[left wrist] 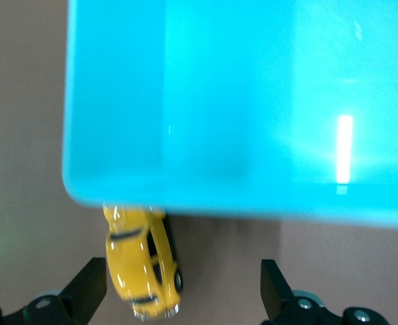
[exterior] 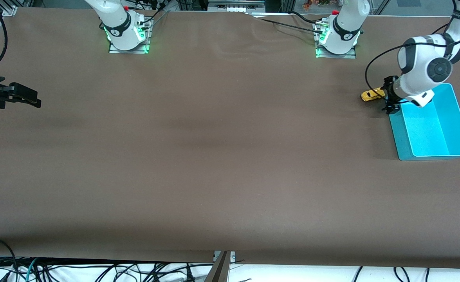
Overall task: Wind and store yellow beetle car
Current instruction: 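Lower the left gripper onto the yellow car and grasp it, then lift the car with the left gripper over the turquoise bin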
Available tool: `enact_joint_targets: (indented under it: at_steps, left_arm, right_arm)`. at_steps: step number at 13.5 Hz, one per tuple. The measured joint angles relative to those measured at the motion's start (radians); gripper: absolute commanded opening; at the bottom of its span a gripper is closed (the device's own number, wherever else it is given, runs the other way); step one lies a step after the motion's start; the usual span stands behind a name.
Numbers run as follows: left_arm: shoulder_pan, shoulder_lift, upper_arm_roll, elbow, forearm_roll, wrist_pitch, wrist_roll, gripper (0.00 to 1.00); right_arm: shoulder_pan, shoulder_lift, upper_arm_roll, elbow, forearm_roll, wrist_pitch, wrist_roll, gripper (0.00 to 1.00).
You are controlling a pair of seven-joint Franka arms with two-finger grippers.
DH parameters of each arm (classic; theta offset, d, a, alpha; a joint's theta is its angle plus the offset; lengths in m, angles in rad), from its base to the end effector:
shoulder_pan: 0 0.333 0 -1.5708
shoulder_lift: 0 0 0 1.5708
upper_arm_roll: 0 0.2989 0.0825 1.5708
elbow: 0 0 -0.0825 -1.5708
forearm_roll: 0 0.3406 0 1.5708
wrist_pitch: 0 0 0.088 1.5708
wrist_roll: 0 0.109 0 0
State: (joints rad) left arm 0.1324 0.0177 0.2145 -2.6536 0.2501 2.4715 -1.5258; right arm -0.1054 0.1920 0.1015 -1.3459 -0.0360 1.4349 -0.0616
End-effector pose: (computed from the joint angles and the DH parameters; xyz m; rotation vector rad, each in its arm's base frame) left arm 0.3576 0.1293 0.2400 -1.9648 -2.1509 0.1285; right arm 0.5517 -0.0124 0.5873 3.1232 0.0840 -0.1603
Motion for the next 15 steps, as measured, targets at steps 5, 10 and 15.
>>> enact_joint_targets:
  at_steps: [5, 10, 15]
  left_arm:
    - [-0.034, 0.0, 0.055, -0.046, 0.013, 0.059, -0.153, 1.0]
    - [-0.078, 0.002, 0.054, -0.083, 0.013, 0.077, -0.258, 1.0]
    - [-0.078, 0.023, 0.056, -0.138, 0.013, 0.167, -0.264, 0.66]
  right_arm:
    - [0.0, 0.0, 0.0, 0.0, 0.0, 0.0, 0.0, 1.0]
    - [0.0, 0.0, 0.0, 0.0, 0.0, 0.0, 0.0, 1.0]
    - [0.0, 0.0, 0.0, 0.0, 0.0, 0.0, 0.0, 1.0]
